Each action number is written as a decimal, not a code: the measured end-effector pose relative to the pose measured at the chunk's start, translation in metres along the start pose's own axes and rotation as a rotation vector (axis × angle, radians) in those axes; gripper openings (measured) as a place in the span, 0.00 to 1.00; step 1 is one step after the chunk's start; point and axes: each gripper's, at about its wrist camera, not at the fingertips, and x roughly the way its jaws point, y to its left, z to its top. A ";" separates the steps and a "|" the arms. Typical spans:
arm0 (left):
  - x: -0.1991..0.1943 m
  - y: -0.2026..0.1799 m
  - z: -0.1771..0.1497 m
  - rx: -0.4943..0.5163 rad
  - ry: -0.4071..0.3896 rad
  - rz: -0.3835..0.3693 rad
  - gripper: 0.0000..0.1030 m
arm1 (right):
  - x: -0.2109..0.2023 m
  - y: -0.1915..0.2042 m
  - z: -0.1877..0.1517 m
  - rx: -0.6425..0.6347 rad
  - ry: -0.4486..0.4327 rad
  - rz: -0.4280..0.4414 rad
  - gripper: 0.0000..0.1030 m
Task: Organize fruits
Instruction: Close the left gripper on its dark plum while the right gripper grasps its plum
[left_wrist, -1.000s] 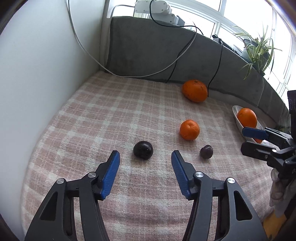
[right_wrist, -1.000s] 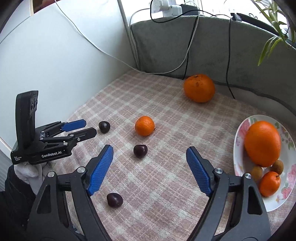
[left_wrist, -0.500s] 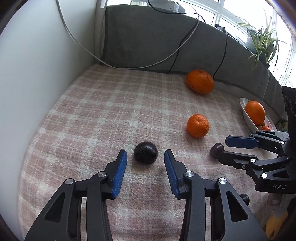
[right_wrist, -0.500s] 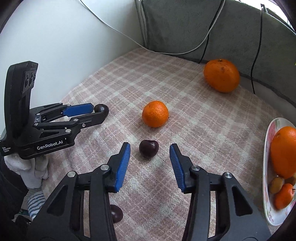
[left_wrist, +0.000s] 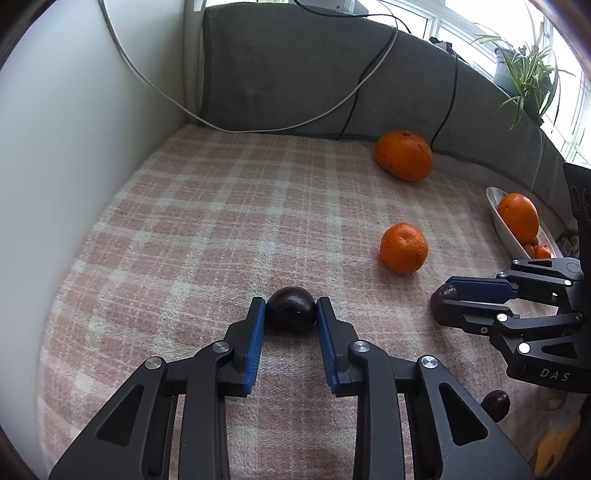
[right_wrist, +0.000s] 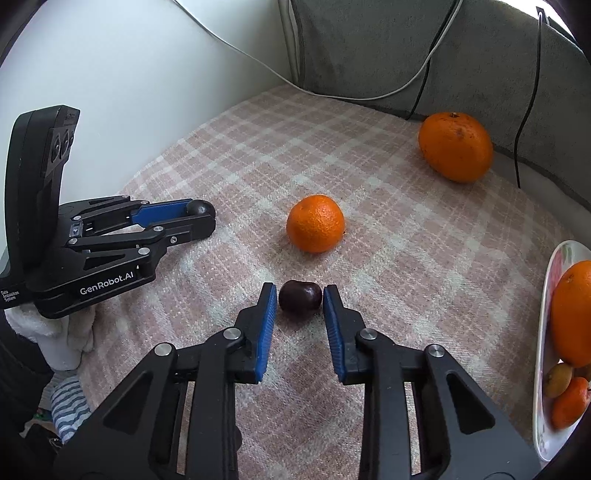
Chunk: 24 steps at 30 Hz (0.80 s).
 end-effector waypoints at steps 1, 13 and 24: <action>0.000 0.000 0.000 0.000 0.000 0.000 0.25 | 0.000 0.000 0.000 0.001 0.001 0.000 0.25; -0.017 0.001 -0.003 -0.014 -0.025 -0.018 0.25 | -0.012 -0.005 0.000 0.021 -0.027 0.005 0.25; -0.043 -0.019 0.000 0.012 -0.074 -0.056 0.25 | -0.037 -0.016 -0.014 0.055 -0.076 -0.020 0.25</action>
